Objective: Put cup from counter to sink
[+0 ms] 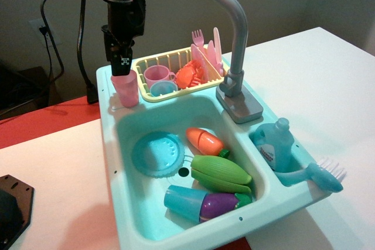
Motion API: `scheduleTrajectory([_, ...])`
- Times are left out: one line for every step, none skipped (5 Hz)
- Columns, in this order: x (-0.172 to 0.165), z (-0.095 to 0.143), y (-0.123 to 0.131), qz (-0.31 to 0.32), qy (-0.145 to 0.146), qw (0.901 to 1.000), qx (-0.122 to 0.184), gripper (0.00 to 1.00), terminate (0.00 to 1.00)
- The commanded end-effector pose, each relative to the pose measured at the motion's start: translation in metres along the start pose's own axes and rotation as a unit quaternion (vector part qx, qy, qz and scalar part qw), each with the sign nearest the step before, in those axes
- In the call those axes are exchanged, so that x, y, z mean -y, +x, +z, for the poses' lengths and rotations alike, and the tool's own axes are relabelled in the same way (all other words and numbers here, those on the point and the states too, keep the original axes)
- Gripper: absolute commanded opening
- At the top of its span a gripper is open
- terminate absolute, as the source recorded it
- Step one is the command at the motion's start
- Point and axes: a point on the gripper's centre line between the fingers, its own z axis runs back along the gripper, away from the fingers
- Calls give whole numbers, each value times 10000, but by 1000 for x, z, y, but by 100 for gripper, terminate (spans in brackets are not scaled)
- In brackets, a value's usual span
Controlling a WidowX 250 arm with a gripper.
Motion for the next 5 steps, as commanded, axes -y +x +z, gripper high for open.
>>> scheduleTrajectory([0, 0, 0, 0, 0, 10000, 0, 100, 0])
scheduleTrajectory([-2, -1, 3, 35, -10, 10000, 1, 100, 0])
scheduleTrajectory([-1, -9, 3, 64, 16, 10000, -56, 100, 0])
scheduleTrajectory([1, -12, -2, 54, 50, 10000, 66, 0, 0])
scheduleTrajectory([3, -13, -5, 37, 86, 9999, 115, 0, 0])
